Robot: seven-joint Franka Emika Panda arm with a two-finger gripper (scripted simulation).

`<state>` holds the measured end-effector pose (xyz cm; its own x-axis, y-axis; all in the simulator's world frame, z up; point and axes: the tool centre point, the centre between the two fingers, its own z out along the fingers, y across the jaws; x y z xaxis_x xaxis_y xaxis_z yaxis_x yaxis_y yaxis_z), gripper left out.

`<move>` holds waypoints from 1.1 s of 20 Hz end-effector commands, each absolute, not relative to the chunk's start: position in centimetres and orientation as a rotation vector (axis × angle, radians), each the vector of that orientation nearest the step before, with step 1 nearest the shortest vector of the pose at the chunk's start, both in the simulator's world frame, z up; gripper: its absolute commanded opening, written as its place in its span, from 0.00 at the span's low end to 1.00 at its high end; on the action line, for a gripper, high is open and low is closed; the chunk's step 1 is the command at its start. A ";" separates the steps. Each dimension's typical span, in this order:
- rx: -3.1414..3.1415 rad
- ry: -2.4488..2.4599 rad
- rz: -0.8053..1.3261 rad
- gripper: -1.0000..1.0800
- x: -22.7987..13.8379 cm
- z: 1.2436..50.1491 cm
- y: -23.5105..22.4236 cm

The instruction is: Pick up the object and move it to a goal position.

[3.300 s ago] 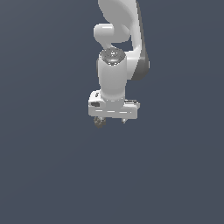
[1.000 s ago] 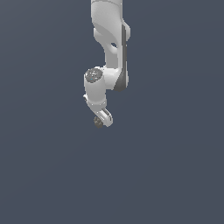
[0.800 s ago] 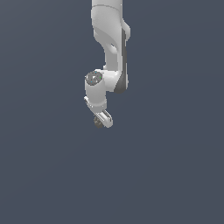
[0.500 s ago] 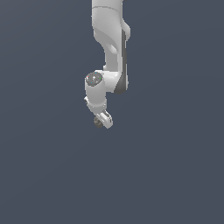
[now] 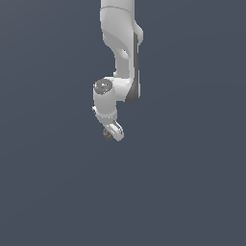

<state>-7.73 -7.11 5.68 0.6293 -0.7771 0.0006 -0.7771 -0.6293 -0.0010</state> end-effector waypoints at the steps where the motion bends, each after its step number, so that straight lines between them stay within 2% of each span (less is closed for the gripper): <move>1: -2.835 1.352 -0.003 0.00 -7.6 6.0 -7.3; 9: -2.835 1.354 -0.002 0.00 -6.8 9.5 -8.8; 22: -2.836 1.354 -0.001 0.00 -4.2 19.2 -13.1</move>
<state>-4.44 -12.74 18.26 0.6278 -0.7784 0.0019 -0.7784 -0.6278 -0.0005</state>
